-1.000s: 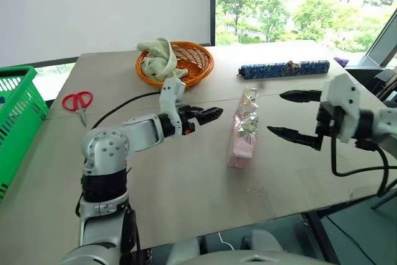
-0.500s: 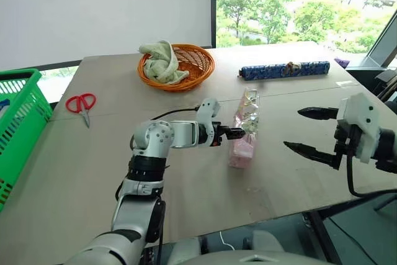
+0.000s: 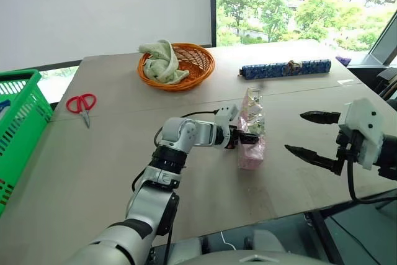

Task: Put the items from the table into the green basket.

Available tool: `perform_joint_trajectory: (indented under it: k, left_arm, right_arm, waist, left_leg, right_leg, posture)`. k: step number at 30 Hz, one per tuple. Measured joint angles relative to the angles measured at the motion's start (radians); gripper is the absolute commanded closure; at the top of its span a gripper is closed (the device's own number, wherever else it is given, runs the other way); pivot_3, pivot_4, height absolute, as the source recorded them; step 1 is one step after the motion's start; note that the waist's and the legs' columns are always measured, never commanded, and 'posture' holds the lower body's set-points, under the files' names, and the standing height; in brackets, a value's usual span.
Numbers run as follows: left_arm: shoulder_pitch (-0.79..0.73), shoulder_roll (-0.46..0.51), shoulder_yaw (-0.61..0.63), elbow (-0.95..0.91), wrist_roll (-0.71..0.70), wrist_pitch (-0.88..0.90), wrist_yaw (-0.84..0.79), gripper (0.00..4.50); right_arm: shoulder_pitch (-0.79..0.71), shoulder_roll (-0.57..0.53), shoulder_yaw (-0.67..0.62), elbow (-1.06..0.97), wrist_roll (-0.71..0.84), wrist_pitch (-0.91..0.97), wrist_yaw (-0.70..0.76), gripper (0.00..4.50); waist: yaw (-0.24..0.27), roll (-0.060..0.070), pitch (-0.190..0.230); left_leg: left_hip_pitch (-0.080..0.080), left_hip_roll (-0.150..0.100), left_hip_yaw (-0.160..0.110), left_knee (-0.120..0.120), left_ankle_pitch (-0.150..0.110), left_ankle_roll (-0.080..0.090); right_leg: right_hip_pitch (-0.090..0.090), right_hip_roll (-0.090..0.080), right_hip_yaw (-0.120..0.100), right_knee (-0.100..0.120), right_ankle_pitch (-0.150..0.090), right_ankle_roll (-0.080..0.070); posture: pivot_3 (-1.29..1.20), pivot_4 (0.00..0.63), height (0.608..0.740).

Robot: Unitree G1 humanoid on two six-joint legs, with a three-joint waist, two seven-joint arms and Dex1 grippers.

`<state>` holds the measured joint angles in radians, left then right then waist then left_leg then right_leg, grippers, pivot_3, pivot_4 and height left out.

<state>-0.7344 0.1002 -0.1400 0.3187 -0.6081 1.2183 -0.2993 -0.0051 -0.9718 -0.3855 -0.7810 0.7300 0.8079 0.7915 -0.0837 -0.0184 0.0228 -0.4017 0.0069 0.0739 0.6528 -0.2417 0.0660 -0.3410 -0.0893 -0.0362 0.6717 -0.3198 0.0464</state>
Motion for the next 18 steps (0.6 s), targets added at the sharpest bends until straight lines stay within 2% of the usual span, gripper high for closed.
perform_joint_trajectory:
  k: [4, 9, 13, 18]
  left_arm:
    - [0.001, 0.013, -0.003, 0.013, 0.035, -0.038, -0.067, 3.50]
    - [0.042, 0.063, 0.023, -0.079, 0.020, -0.005, -0.122, 3.50]
    - [0.097, 0.147, 0.091, -0.210, 0.006, 0.036, -0.131, 3.50]
    - [0.226, 0.296, 0.212, -0.436, 0.019, 0.013, -0.106, 3.50]
  right_arm:
    - [0.000, -0.004, -0.008, -0.010, 0.010, 0.011, -0.016, 0.00]
    - [-0.002, -0.004, -0.007, -0.019, 0.022, 0.011, -0.020, 0.00]
    - [-0.031, -0.002, 0.022, -0.016, 0.023, 0.005, -0.027, 0.00]
    - [-0.111, 0.031, 0.140, 0.007, 0.012, -0.037, -0.022, 0.00]
  waist:
    - [0.000, 0.000, 0.000]
    - [-0.016, 0.003, 0.003]
    - [-0.029, 0.006, 0.007]
    - [-0.025, 0.006, 0.007]
  left_leg:
    - [0.000, 0.000, 0.000, 0.000, -0.001, 0.001]
    - [-0.002, 0.000, 0.000, -0.001, -0.002, 0.003]
    - [-0.004, 0.001, 0.000, -0.002, 0.000, 0.001]
    - [-0.006, 0.000, 0.000, -0.001, 0.000, 0.001]
  right_leg:
    - [0.000, -0.001, 0.000, -0.001, 0.000, 0.000]
    - [-0.001, -0.001, 0.000, -0.002, 0.000, 0.000]
    - [-0.004, 0.000, 0.000, -0.002, 0.000, 0.000]
    - [-0.005, 0.000, 0.000, -0.002, 0.000, 0.001]
  posture:
    - [-0.28, 0.025, 0.740]
    - [-0.25, 0.021, 0.740]
    - [-0.21, 0.014, 0.740]
    - [-0.14, 0.003, 0.740]
